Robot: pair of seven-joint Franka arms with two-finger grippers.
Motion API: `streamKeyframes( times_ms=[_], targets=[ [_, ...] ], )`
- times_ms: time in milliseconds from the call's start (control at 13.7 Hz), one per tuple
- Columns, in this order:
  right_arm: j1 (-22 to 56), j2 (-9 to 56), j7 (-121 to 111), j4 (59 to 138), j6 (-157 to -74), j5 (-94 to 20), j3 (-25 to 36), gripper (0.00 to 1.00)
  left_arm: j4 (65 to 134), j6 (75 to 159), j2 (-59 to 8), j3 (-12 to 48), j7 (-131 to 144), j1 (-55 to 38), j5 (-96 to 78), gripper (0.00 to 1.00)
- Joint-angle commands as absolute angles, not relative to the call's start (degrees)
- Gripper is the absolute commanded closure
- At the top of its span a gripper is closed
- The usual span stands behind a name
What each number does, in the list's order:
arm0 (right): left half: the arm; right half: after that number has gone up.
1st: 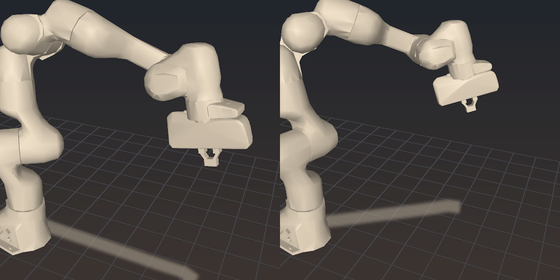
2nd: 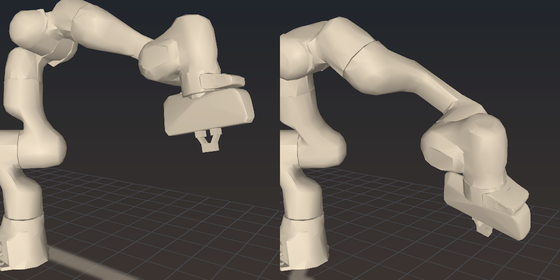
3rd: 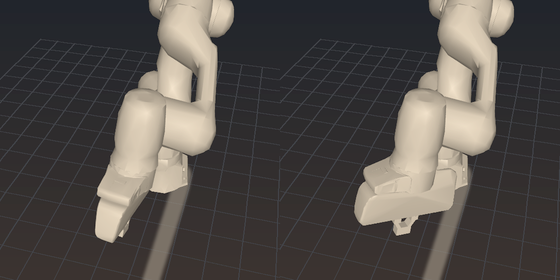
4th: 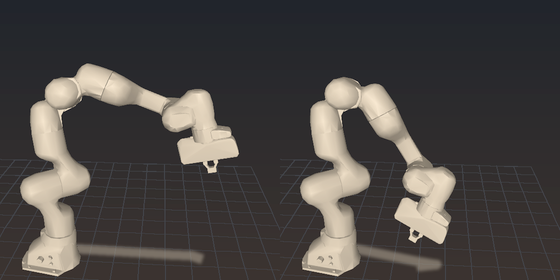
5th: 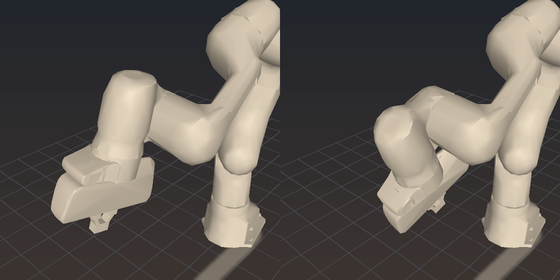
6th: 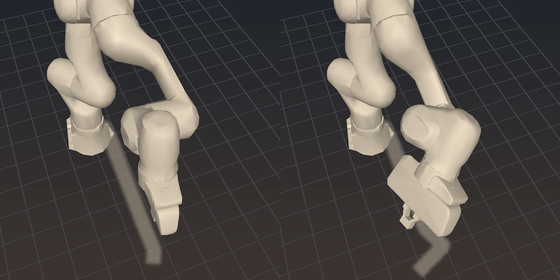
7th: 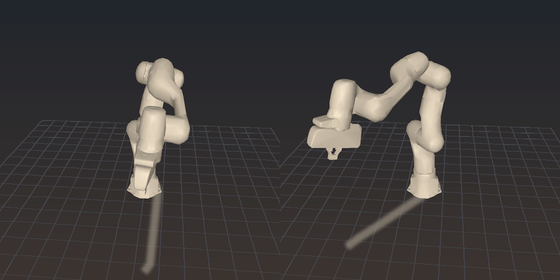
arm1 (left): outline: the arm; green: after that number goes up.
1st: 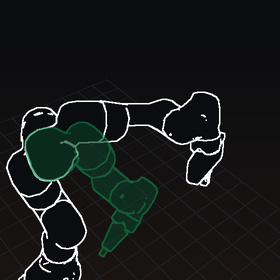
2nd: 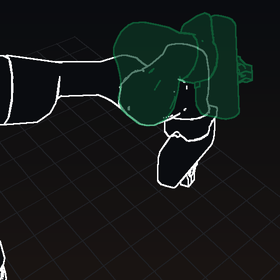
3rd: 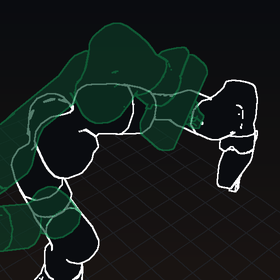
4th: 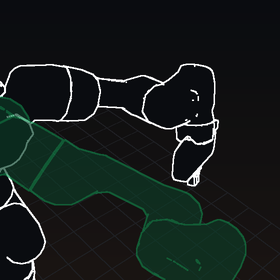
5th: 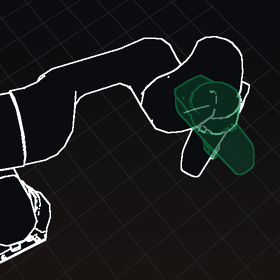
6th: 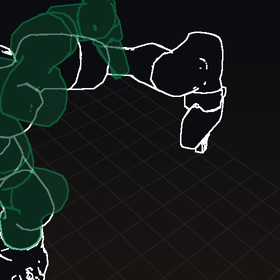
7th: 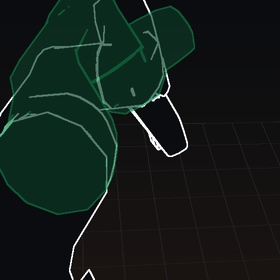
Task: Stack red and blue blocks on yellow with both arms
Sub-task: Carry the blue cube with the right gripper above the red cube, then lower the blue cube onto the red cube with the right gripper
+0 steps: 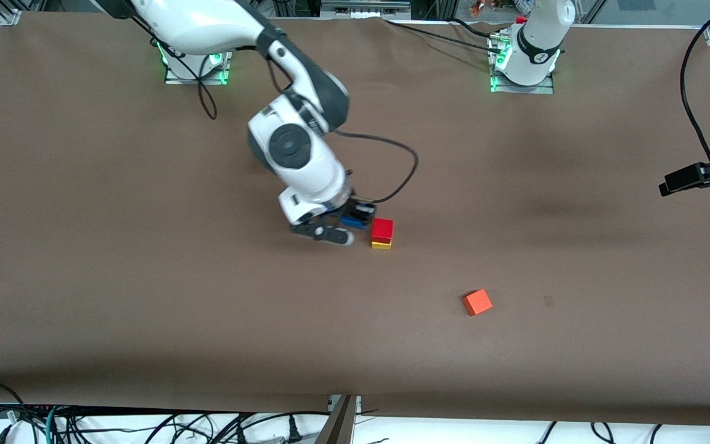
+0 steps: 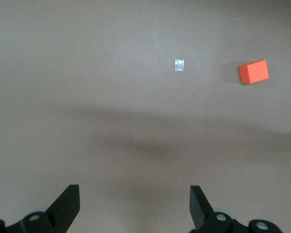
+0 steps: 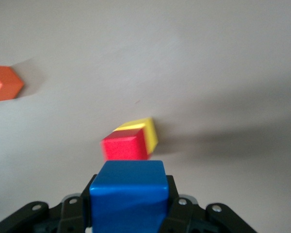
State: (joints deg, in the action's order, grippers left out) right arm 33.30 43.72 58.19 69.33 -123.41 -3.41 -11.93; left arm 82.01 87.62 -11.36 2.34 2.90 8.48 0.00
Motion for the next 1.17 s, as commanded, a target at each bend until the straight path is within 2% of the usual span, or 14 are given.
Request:
streamKeyframes(
  times_ms=[0, 292, 876, 1096],
  targets=[
    [37.34, 47.28, 62.75, 65.13, -124.10, -0.63, -9.77, 0.72, 82.09, 87.45, -10.90, 2.29, 2.02, 8.26, 1.23, 0.00],
    [43.41, 48.51, 65.13, 65.04, -125.33, 2.11, -3.88, 0.72, 82.09, 87.45, -10.90, 2.29, 1.76, 8.44, 1.23, 0.00],
    [44.30, 51.76, 65.21, 64.86, -130.07, 6.50, -3.43, 0.67, 82.09, 87.45, -10.90, 2.29, 1.58, 8.61, 1.23, 0.00],
    [44.30, 51.86, 65.13, 64.69, -131.13, 6.50, -3.34, 0.62, 82.09, 87.54, -10.90, 2.29, 1.49, 8.70, 1.23, 0.00]
  ],
)
